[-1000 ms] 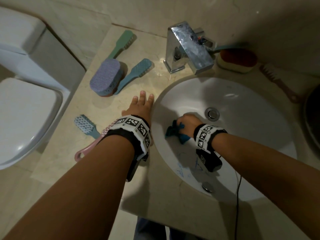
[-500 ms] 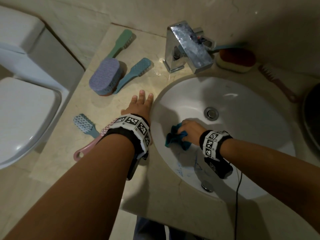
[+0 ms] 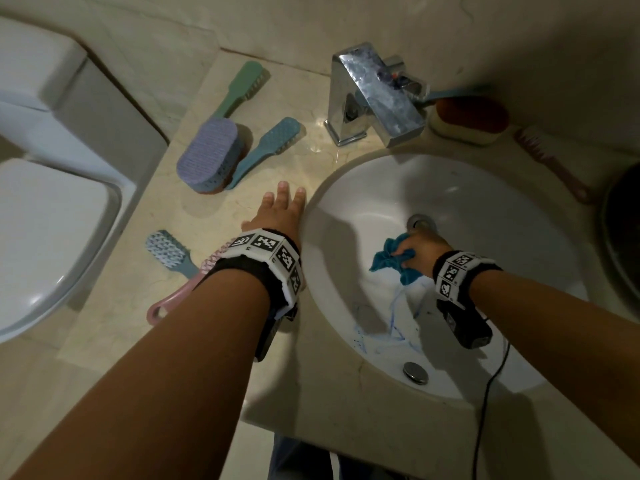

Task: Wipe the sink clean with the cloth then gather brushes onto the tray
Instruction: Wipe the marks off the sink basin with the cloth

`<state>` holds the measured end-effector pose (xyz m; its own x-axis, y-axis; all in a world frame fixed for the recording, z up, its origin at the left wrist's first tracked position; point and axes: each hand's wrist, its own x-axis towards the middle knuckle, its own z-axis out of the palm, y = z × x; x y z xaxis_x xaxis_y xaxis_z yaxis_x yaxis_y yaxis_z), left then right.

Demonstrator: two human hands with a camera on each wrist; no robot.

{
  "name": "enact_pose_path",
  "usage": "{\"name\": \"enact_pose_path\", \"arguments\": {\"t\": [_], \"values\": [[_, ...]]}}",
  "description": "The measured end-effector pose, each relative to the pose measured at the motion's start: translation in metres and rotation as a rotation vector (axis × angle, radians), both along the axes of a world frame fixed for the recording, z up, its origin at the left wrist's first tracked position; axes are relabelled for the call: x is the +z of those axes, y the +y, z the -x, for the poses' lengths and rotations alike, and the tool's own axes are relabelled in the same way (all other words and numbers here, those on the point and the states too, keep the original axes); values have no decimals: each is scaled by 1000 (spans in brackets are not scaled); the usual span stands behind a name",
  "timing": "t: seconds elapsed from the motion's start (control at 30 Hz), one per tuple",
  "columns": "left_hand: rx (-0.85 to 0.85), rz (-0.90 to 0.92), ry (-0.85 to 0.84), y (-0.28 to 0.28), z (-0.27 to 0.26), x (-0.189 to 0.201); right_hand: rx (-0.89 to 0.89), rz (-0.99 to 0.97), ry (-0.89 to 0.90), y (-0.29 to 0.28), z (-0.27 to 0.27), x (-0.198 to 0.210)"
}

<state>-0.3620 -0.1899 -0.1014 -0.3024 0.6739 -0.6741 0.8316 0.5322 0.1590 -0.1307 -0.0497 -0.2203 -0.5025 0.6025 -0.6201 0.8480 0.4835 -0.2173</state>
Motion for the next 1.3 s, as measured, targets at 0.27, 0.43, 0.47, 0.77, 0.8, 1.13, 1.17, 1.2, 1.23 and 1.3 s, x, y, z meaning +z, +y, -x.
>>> {"name": "enact_pose_path", "arguments": {"t": [0.27, 0.43, 0.47, 0.77, 0.8, 1.13, 1.17, 1.2, 1.23, 1.3], "values": [[-14, 22, -2, 0, 1, 1, 152, 69, 118, -12, 25, -2], [-8, 17, -14, 0, 1, 2, 67, 97, 0, -1, -16, 13], [-9, 15, -9, -1, 1, 2, 62, 69, -51, 2, -27, 16], [-12, -14, 16, 0, 1, -5, -54, 62, -184, -28, -49, 16], [-12, -12, 16, 0, 1, -5, -59, 78, -172, -32, -47, 15], [-52, 17, 65, -3, -2, 9, -223, -3, -14, -29, -50, 52], [-57, 15, 90, -5, -5, 13, -269, -14, 55, -29, -52, 61], [-62, 14, 110, -7, -10, 17, -326, -14, 131, -29, -54, 72], [-74, 10, 119, -8, -15, 21, -379, -13, 210, -29, -55, 83], [-118, -27, 100, -7, -28, 31, -442, -8, 351, -28, -56, 106]]}}
